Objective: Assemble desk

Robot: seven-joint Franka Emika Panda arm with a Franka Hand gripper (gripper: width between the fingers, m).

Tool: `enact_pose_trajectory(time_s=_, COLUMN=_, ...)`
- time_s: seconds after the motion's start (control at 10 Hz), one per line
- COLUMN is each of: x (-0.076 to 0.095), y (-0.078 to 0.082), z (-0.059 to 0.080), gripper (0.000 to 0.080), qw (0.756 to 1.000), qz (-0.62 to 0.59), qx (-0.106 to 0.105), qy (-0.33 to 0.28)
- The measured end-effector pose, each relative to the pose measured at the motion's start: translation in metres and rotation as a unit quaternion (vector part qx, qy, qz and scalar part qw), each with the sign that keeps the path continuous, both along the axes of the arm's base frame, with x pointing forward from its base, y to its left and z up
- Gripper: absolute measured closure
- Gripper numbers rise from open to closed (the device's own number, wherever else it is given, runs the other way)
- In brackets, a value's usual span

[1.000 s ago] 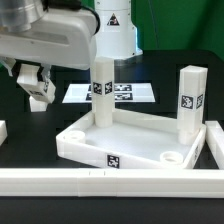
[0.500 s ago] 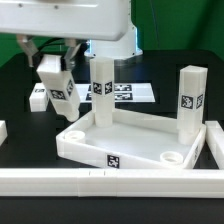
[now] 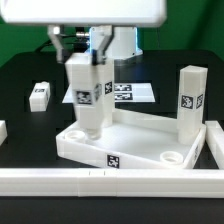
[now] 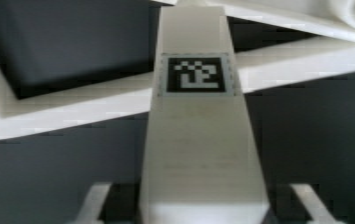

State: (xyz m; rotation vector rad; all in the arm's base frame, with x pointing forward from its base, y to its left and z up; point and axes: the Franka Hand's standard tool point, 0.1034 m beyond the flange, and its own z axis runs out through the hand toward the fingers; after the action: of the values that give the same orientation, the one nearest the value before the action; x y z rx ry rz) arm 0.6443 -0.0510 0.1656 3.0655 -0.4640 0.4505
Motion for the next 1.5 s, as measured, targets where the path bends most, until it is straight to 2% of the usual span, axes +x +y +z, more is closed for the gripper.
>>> enact_pose_trajectory(time_s=0.1, x=0.005, y=0.018, z=0.0, gripper=0.0509, qw=1.0, qz=-0.008, qx=0.007, qy=-0.003)
enact_pose_trajectory(time_s=0.2, x=0.005, y=0.025, z=-0.004, gripper=0.0509, qw=1.0, qz=-0.005, qx=0.006, qy=0.001)
enact_pose_trajectory(time_s=0.5, x=0.004, y=0.027, z=-0.006, gripper=0.0509, qw=1.0, qz=-0.001, qx=0.006, qy=0.002)
enact_pose_trajectory(time_s=0.7, x=0.005, y=0.058, z=-0.004, gripper=0.0509, qw=1.0, qz=0.016, qx=0.004, qy=-0.001)
enact_pose_trajectory(time_s=0.8, x=0.007, y=0.068, z=-0.003, gripper=0.0509, qw=1.0, qz=0.025, qx=0.003, qy=-0.009)
enact_pose_trajectory(time_s=1.0, x=0.009, y=0.066, z=-0.004, gripper=0.0509, qw=1.0, qz=0.023, qx=0.002, qy=-0.016)
enact_pose_trajectory(time_s=1.1, x=0.013, y=0.068, z=-0.003, gripper=0.0509, qw=0.998, qz=0.025, qx=-0.005, qy=-0.06)
enact_pose_trajectory(time_s=1.5, x=0.007, y=0.086, z=-0.013, gripper=0.0509, qw=0.997, qz=0.049, qx=-0.012, qy=-0.062)
